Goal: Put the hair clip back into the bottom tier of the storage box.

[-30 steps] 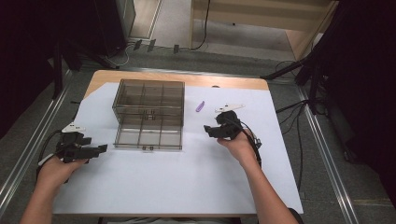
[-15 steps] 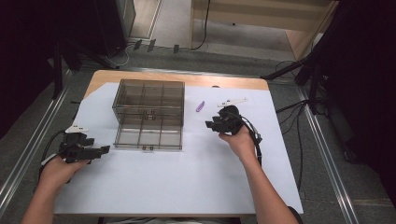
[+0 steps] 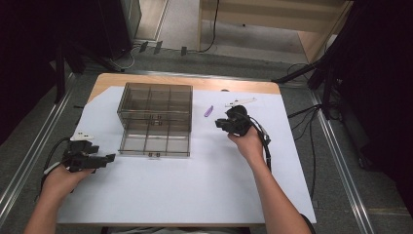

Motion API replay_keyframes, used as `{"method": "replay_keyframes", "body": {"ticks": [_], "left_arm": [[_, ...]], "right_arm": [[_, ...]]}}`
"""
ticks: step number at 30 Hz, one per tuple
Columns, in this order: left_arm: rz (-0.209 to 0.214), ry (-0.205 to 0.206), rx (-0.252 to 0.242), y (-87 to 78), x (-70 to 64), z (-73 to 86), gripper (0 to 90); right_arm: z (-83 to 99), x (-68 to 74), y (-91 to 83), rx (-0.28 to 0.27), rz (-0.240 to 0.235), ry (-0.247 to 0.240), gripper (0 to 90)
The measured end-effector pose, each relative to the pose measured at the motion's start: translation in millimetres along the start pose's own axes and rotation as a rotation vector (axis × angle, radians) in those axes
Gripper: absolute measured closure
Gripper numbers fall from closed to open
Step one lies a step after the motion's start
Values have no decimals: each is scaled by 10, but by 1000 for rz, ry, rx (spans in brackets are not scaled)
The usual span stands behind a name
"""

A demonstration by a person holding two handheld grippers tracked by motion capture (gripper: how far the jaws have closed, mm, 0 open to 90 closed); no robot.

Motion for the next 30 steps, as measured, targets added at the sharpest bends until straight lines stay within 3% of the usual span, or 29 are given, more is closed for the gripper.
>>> {"method": "replay_keyframes", "body": {"ticks": [5,13,14,18,30], "left_arm": [[-6,-2,-4,-14,1,16,260],[-11,-9,-1,-54,10,45,261],[-17,-13,-8,-61,24,50,262],[-24,-17,1,-54,38,61,264],[-29,-14,-1,-98,29,107,271]], "right_arm": [[-20,1,75,16,7,-15,900],[-84,2,107,-4,12,-13,900],[-123,5,146,-21,11,-18,900],[-170,38,270,3,13,-33,900],[-277,-107,509,41,38,18,900]]}}
Point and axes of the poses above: each handheld gripper's, and its own axes: y roughly forward along the jaws, z roughly out of its underside, x roughly to its left, the point moved 1 cm from there along y, roughly forward along the jaws, and after that the axes turned 5 degrees about -x, right-handed, at the moved point
